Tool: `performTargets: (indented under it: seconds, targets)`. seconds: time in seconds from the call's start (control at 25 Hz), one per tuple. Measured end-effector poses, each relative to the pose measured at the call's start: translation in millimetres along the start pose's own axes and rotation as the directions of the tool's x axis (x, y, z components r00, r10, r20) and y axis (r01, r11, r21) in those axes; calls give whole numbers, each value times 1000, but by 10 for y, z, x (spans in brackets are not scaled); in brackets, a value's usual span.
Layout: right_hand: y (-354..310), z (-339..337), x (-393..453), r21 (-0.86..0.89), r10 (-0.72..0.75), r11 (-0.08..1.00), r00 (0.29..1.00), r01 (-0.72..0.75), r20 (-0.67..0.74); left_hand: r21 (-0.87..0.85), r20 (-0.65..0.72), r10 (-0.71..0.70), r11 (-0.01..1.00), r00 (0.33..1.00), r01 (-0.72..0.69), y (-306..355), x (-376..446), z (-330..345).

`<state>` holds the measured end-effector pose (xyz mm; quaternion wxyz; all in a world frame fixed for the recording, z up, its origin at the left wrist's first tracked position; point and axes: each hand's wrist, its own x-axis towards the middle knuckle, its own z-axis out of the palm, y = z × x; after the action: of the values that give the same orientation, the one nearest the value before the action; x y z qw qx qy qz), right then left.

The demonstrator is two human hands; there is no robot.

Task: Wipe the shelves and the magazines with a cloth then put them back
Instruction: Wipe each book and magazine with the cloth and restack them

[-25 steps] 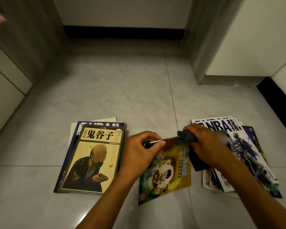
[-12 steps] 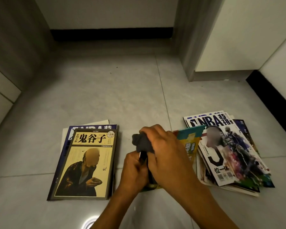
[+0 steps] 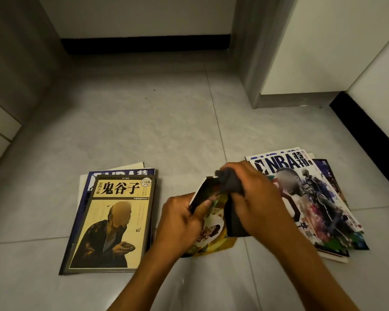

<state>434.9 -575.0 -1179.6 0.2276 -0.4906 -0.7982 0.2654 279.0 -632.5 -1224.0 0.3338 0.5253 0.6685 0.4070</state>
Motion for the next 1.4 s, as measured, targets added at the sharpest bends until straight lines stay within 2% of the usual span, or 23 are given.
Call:
performTargets:
  seconds: [0.08, 0.16, 0.28, 0.4, 0.56, 0.64, 0.76, 0.8, 0.92, 1.0, 1.04, 1.08, 1.16, 1.24, 1.32, 1.4]
  targets:
    - [-224, 55, -25, 18, -93, 995, 995, 94, -33, -2, -28, 38, 999, 999, -38, -14, 1, -2]
    - [-196, 10, 10, 67, -136, 989, 991, 135, 15, -29, -60, 101, 994, 993, -103, -32, -25, -29]
    - [166, -177, 92, 76, -58, 996, 997, 54, 54, -153, -60, 74, 985, 995, -83, 58, -62, -98]
    - [544, -373, 138, -8, 38, 999, 999, -38, 28, -204, -40, 38, 978, 998, -46, 127, -66, -149]
    - [462, -256, 123, -65, 58, 996, 998, -58, 4, -77, -47, 72, 994, 996, -75, 114, 62, -189]
    - [177, -96, 116, -29, -11, 1000, 998, 9, -63, 42, -8, 100, 994, 995, -100, 113, 124, -123]
    - [-119, 54, 118, -62, -166, 985, 982, 161, -87, 17, -53, 59, 998, 997, -58, 88, 113, -79]
    - [-92, 52, 126, -43, -173, 984, 983, 170, -68, 28, -74, 76, 997, 994, -74, 79, 100, -96]
    - [282, -88, 174, 1, -43, 999, 999, 43, -11, 37, -73, 144, 989, 987, -141, 88, 109, -201]
    - [577, -254, 207, 21, 92, 996, 995, -92, -33, -97, -64, 86, 991, 994, -92, 97, 109, -236]
    - [673, -330, 214, 131, 180, 976, 982, -172, -50, -194, -55, 3, 981, 999, -13, 99, 95, -248]
    - [703, -372, 208, 314, 283, 915, 958, -254, -49, -296, -42, -94, 952, 995, 78, 63, 84, -257]
    - [638, -383, 165, 642, 421, 687, 907, -342, 32, -432, -21, -245, 876, 969, 212, -23, 65, -268]
    - [569, -388, 83, 750, 464, 558, 883, -354, 71, -463, -24, -306, 847, 952, 261, -94, 65, -256]
    - [513, -425, 44, 741, 417, 580, 905, -338, 86, -483, -36, -350, 826, 936, 290, -144, 78, -217]
    - [489, -439, 81, 624, 290, 728, 952, -284, 95, -490, -1, -361, 813, 933, 314, -169, 62, -202]
